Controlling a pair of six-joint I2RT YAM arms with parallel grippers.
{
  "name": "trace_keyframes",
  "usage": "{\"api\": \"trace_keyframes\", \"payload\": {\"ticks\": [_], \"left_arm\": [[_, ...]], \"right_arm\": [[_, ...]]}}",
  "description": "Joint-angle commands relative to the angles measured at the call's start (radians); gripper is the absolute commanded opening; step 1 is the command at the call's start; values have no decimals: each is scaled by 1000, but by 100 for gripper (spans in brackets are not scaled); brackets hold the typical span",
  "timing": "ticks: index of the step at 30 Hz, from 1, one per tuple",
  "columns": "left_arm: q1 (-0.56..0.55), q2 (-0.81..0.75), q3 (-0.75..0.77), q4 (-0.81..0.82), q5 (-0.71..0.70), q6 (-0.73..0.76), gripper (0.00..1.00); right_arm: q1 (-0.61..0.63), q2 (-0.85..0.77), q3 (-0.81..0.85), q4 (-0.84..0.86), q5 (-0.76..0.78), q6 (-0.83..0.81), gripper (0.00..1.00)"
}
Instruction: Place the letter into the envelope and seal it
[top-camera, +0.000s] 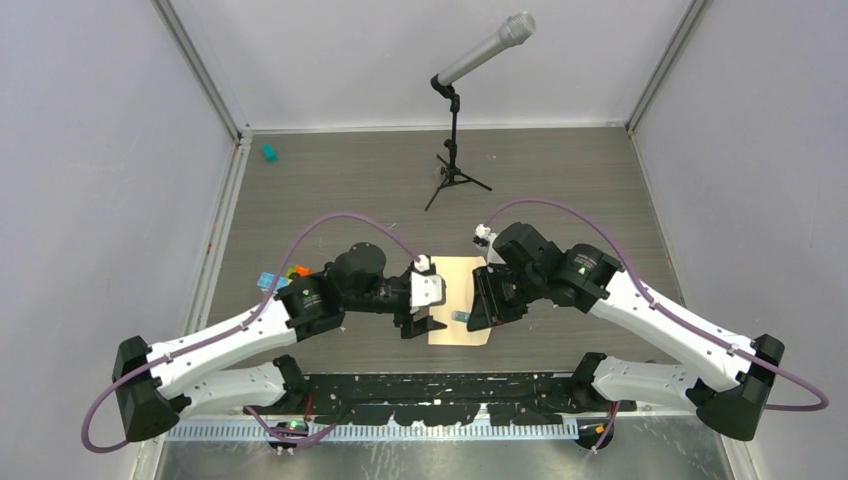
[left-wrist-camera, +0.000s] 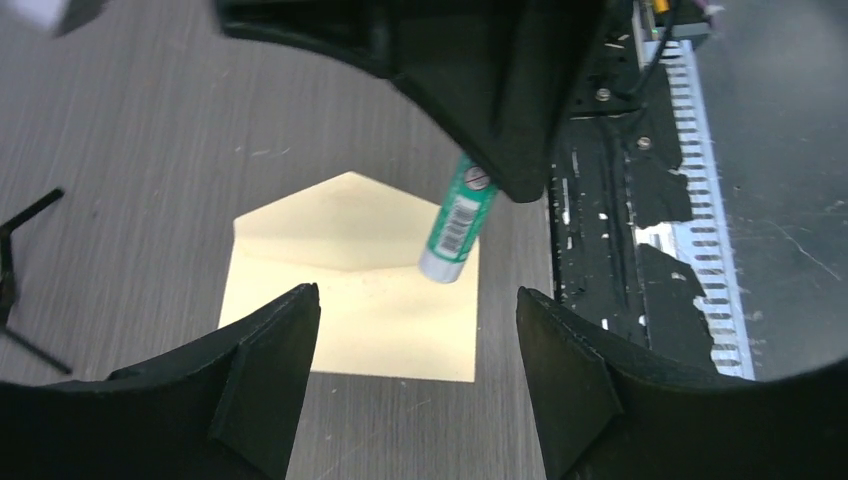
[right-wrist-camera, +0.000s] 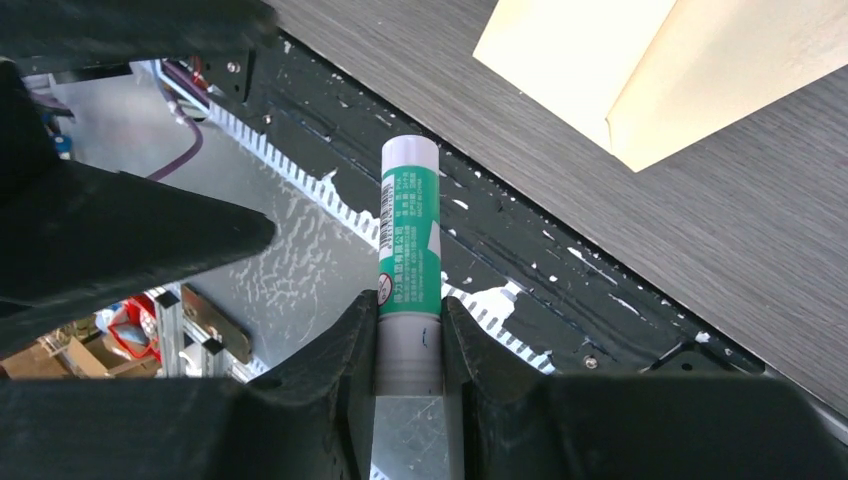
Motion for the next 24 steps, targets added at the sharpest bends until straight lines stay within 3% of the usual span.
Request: {"api": "trace_keyframes", "payload": {"ticks": [1,14,24], "left_arm": [[-42,33,3,64,71,74,73],[-69,162,-7,250,147,-1,63],[-85,179,-28,313,154,-33,46]], "right_arm": [[-2,-6,65,-35,-58,-36,1],[-2,-10,90,-13,-95,-9,1],[-2,-13,91,-5,-96,0,1]]}}
